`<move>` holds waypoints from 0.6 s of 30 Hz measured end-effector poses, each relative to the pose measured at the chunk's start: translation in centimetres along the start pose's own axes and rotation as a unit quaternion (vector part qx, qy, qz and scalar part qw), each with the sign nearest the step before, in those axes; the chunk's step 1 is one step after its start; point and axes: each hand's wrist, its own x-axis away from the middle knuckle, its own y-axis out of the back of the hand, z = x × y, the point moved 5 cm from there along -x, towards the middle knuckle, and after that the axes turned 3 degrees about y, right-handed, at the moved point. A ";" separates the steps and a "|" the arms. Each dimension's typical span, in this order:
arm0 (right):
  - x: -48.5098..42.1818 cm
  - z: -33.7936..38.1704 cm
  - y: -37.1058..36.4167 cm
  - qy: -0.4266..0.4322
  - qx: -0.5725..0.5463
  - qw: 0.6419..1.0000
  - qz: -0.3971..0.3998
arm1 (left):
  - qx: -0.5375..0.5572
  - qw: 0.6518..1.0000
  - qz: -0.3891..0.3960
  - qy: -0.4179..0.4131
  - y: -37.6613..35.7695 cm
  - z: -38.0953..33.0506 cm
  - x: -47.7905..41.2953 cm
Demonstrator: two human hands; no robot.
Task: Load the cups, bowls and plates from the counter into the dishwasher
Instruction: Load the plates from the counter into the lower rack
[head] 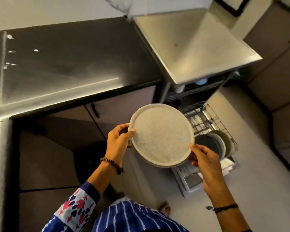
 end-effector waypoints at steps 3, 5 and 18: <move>-0.1 -2.6 5.8 -0.011 0.013 0.999 -0.029 | -0.022 1.000 0.020 0.006 -4.8 1.9 2.5; -0.2 -4.0 9.3 -0.018 0.011 0.999 -0.038 | -0.031 0.999 0.035 0.005 -7.7 3.1 4.0; -6.0 -9.2 23.2 -0.052 -0.004 0.994 -0.099 | -0.135 0.985 0.109 0.010 -22.9 9.3 5.4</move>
